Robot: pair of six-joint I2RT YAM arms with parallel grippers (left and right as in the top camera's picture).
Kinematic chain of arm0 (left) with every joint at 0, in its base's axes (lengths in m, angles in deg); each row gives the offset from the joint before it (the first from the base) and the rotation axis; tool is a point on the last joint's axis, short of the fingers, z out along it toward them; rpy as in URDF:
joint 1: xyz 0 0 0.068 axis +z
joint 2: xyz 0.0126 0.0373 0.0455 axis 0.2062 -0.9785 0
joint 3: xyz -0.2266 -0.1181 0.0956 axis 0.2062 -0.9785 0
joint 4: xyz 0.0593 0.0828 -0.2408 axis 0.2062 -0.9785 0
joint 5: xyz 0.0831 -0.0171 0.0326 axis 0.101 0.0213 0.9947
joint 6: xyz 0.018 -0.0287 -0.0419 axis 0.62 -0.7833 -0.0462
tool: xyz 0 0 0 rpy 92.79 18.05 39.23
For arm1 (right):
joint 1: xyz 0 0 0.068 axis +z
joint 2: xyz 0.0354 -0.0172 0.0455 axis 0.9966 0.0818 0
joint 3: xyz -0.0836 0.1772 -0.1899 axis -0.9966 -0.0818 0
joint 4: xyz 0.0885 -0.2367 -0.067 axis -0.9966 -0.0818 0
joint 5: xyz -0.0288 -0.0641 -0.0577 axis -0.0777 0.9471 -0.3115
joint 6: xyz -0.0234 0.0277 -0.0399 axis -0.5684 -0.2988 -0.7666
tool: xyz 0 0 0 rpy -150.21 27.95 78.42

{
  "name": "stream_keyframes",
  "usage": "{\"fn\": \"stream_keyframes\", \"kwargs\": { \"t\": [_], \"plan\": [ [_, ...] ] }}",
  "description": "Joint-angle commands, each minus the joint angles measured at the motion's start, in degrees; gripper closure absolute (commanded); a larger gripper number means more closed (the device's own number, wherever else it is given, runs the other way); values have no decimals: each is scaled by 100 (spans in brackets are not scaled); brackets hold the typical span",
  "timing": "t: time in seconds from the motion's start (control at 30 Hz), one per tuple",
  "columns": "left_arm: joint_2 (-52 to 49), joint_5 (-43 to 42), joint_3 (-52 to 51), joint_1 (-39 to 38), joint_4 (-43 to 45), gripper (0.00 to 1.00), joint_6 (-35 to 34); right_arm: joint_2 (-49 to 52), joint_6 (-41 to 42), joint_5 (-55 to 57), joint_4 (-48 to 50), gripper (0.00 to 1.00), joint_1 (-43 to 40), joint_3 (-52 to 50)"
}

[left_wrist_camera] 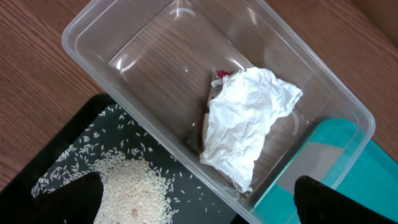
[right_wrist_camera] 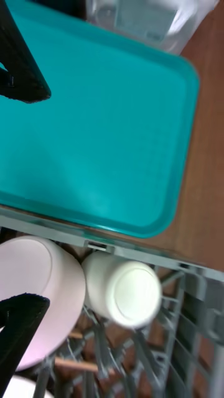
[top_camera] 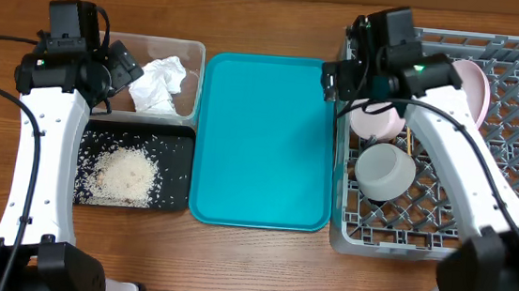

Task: Sort waste into correct bins and load items into the dishwasher

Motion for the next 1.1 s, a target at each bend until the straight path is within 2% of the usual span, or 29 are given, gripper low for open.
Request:
{"fn": "stream_keyframes", "kwargs": {
  "t": [0.0, 0.23, 0.4, 0.57, 0.7, 0.87, 1.07],
  "plan": [
    [-20, -24, 70, 20, -13, 0, -59, -1132, 15, -48, 39, 0, -63, 168],
    [-20, -24, 70, 20, -13, 0, -59, -2793, 9, -33, -22, 0, -225, 166],
    [-20, -24, 70, 20, -13, 0, -59, -3939, 11, 420, -63, 0, -444, 114],
    [-20, -24, 70, 20, -13, 0, -59, -5209, 11, 516, -35, 0, -780, -358],
    [-20, -24, 70, 20, -13, 0, -59, -6314, 13, 509, 87, 0, -949, -1189],
    [-20, -24, 70, 20, -13, 0, -59, -7781, 107, 485, 369, 0, -968, -2734],
    [-20, -24, 70, 20, -13, 0, -59, -8898, 229, 15, 1639, 0, -925, -4721]
  ]
}}
